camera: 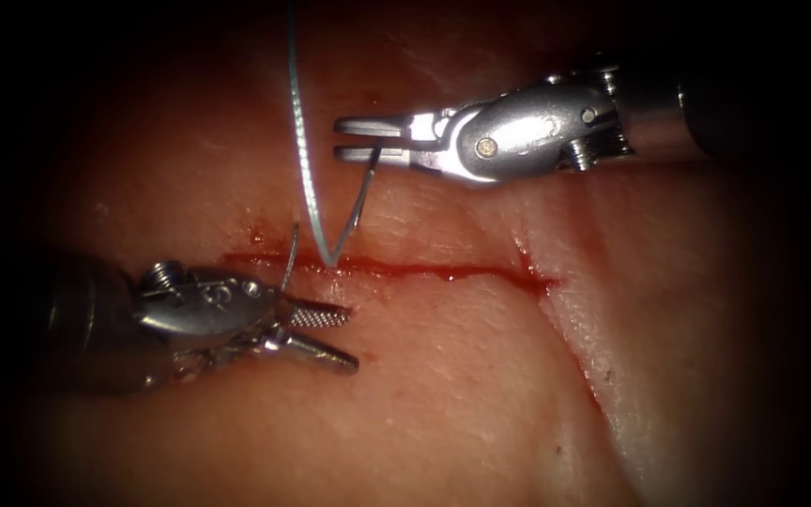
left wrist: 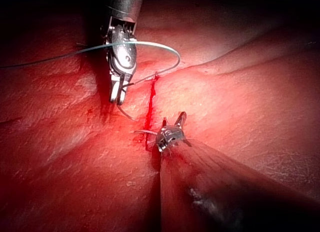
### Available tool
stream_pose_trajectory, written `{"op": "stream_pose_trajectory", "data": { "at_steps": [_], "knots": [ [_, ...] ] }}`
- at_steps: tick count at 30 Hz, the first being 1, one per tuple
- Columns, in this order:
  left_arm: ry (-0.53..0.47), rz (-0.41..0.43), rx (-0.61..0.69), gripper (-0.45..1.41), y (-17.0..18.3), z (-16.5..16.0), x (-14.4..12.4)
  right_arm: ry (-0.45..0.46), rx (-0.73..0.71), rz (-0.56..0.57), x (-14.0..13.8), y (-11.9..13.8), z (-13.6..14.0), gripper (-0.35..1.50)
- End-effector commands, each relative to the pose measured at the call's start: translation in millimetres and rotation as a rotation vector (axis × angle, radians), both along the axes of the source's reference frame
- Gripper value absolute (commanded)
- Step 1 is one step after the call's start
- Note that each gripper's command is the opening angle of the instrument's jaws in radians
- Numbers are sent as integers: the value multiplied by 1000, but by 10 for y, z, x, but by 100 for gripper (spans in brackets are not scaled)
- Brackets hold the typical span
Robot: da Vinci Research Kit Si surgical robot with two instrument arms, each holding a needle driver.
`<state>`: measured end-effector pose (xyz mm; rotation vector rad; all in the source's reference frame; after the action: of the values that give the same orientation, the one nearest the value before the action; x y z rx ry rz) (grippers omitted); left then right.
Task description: Wound Closure
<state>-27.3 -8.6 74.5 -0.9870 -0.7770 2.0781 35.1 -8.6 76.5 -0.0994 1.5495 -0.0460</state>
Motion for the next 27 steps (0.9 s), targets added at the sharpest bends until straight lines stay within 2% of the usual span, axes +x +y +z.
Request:
{"op": "stream_pose_trajectory", "data": {
  "at_steps": [1,5,13,20,27],
  "knots": [
    [-2,0,0,14,-3,7,-5,16,17,10,6,4,4,-35],
    [-1,0,-1,14,-3,8,-5,21,28,17,4,16,5,-35],
    [-1,0,-2,14,-3,8,-5,49,91,11,5,21,17,-35],
    [-1,-1,-2,12,-3,8,-5,61,90,13,6,27,21,-35],
    [2,1,-1,12,-4,8,-5,93,187,1,13,30,24,-35]
  ]
}}
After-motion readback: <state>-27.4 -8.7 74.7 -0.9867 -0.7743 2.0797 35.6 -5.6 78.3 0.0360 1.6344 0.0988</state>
